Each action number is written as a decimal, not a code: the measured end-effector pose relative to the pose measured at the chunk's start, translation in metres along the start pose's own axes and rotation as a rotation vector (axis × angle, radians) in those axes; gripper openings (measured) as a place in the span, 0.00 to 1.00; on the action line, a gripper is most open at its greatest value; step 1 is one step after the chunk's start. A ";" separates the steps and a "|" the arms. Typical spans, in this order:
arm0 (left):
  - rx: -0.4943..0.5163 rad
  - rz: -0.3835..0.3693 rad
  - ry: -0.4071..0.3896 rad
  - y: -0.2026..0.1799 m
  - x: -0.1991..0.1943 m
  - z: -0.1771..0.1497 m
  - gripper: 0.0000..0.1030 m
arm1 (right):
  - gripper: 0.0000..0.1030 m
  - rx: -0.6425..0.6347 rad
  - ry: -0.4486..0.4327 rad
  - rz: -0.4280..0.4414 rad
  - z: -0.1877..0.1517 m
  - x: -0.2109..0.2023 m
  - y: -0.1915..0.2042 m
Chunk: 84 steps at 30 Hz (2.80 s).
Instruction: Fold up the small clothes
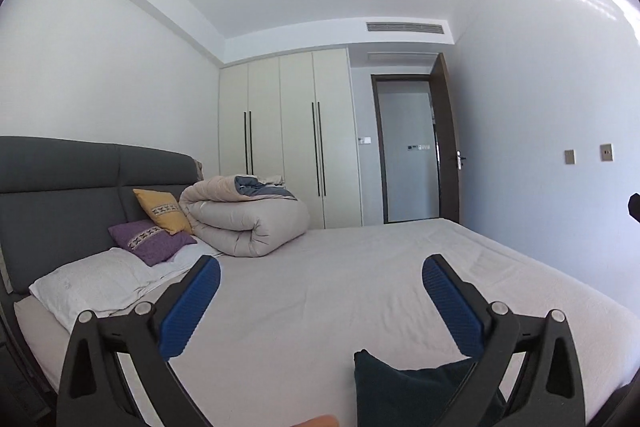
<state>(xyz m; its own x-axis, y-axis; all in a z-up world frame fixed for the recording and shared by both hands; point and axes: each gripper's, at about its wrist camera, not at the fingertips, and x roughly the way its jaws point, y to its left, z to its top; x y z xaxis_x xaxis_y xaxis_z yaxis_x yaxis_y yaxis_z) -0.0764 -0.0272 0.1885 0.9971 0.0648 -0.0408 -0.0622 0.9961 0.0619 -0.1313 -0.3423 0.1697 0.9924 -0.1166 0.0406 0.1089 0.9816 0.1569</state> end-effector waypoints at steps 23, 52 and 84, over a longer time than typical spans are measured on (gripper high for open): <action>0.071 -0.058 0.717 -0.024 0.088 -0.137 1.00 | 1.00 -0.124 0.610 -0.081 -0.113 0.060 0.030; 0.028 -0.124 0.852 -0.029 0.094 -0.185 1.00 | 1.00 -0.121 0.810 -0.119 -0.158 0.077 0.026; 0.020 -0.132 0.879 -0.027 0.097 -0.191 1.00 | 1.00 -0.120 0.825 -0.111 -0.165 0.082 0.041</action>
<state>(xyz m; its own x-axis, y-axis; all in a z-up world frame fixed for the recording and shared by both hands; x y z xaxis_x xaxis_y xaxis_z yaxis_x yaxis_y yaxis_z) 0.0131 -0.0361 -0.0071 0.6011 -0.0205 -0.7989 0.0596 0.9980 0.0193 -0.0363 -0.2867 0.0167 0.6942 -0.1114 -0.7111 0.1681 0.9857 0.0097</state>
